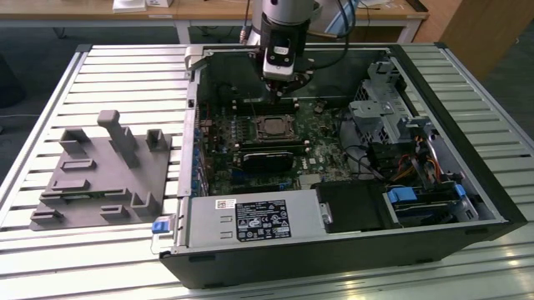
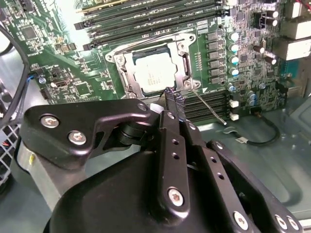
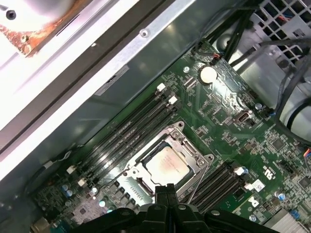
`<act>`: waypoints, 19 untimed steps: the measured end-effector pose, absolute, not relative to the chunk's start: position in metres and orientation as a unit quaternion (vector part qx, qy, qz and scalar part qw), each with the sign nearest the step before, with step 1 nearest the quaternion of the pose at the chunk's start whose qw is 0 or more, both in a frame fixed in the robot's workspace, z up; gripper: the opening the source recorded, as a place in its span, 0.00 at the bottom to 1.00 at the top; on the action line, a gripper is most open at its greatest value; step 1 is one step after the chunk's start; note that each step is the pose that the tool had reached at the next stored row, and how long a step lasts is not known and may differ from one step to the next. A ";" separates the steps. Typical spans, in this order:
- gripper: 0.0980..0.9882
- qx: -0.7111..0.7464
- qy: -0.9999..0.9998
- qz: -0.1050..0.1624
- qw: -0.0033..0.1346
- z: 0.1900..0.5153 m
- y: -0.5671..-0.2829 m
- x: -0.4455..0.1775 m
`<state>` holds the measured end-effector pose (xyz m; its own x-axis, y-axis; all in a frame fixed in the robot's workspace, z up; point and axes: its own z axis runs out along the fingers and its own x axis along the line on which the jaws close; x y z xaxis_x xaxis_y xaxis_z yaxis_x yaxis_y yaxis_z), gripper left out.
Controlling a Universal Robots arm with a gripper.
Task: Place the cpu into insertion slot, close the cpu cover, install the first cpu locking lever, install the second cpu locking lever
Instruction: 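Install the first cpu locking lever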
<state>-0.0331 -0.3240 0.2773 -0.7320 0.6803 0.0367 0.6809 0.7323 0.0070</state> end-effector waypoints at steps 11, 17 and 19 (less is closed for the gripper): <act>0.01 -0.296 -0.955 -0.010 0.015 0.277 -0.324 -0.033; 0.01 -0.255 -0.967 -0.009 0.015 0.277 -0.324 -0.033; 0.01 -0.243 -0.970 -0.009 0.015 0.277 -0.324 -0.033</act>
<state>-0.0331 -0.3240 0.2772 -0.8816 0.4709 0.0333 0.4714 0.8819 0.0102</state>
